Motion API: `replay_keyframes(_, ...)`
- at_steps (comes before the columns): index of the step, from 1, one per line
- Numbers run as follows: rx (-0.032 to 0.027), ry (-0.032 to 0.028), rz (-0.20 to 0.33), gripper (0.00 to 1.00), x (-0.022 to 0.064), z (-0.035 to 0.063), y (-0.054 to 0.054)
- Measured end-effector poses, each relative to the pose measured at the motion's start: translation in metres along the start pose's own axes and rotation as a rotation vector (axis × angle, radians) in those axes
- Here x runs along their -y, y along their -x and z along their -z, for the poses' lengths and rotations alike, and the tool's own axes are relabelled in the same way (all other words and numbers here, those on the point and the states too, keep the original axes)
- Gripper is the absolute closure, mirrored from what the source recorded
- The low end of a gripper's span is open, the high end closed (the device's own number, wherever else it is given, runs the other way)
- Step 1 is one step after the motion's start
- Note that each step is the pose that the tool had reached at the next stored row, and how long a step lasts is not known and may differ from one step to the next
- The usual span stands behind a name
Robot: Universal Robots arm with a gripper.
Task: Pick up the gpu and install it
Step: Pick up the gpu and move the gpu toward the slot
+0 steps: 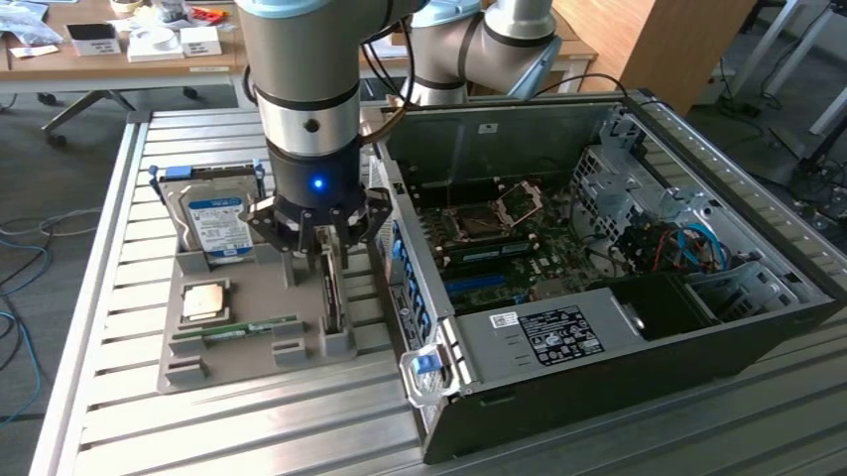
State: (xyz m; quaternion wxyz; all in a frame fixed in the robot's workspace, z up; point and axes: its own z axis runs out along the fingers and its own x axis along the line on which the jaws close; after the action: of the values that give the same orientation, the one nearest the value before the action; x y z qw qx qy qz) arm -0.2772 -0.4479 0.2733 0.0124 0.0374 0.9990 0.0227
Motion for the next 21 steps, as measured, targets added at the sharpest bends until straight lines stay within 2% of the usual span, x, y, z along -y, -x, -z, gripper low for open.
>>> replay_keyframes(21, -0.0001, 0.0002, 0.0, 0.58, -0.0043, -0.0138, -0.001)
